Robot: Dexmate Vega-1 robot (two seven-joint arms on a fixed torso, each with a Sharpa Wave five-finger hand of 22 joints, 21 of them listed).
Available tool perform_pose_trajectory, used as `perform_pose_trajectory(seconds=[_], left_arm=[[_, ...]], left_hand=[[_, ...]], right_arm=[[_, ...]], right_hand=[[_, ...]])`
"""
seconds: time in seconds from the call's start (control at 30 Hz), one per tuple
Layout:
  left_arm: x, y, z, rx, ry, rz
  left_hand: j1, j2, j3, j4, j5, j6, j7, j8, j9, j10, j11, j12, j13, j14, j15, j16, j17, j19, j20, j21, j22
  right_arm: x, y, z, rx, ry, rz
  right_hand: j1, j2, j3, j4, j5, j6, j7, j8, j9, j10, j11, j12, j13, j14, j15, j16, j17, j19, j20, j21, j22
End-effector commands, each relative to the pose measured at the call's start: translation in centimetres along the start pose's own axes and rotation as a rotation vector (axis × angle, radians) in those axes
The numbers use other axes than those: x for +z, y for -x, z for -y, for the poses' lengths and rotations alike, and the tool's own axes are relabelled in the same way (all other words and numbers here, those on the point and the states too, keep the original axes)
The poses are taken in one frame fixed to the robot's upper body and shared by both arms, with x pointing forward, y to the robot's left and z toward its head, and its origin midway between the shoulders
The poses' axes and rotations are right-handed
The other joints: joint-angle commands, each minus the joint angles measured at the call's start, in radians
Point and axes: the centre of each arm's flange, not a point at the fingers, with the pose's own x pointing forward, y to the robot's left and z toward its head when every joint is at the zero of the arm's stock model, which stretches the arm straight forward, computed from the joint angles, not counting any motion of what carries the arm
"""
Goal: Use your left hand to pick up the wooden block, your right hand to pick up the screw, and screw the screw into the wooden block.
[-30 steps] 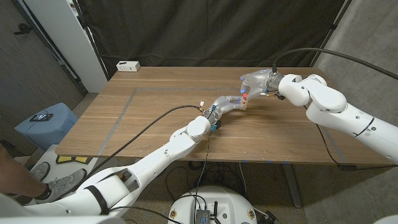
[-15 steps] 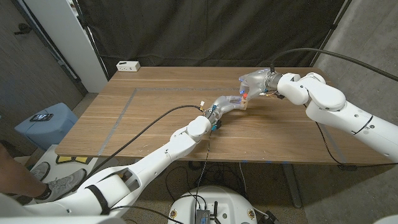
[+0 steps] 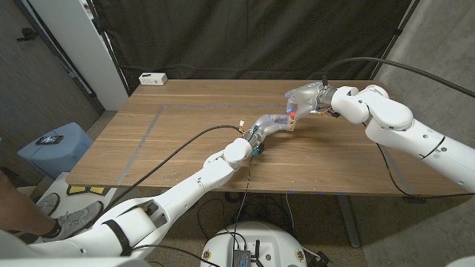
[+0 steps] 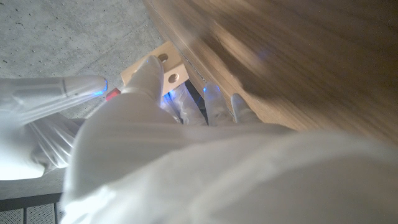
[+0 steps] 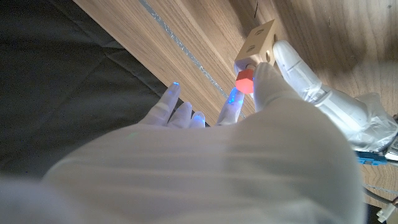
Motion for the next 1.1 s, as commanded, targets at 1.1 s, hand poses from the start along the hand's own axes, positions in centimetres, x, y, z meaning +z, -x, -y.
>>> perform_pose_trajectory(seconds=[1.1], left_arm=[[0.12, -0.18, 0.11, -0.006, -0.002, 0.005]], left_hand=[[0.003, 0.007, 0.009, -0.001, 0.006, 0.004, 0.004, 0.005, 0.001, 0.007, 0.002, 0.006, 0.003, 0.003, -0.061, 0.003, 0.002, 0.006, 0.006, 0.001, 0.005]], right_arm=[[-0.69, -0.76, 0.09, 0.015, -0.032, 0.015]], right_hand=[[0.024, 0.001, 0.020, 0.005, 0.002, 0.090, 0.002, 0.048, 0.015, 0.045, -0.006, 0.017, 0.002, 0.032, -0.015, 0.016, 0.007, 0.035, -0.022, 0.014, 0.001]])
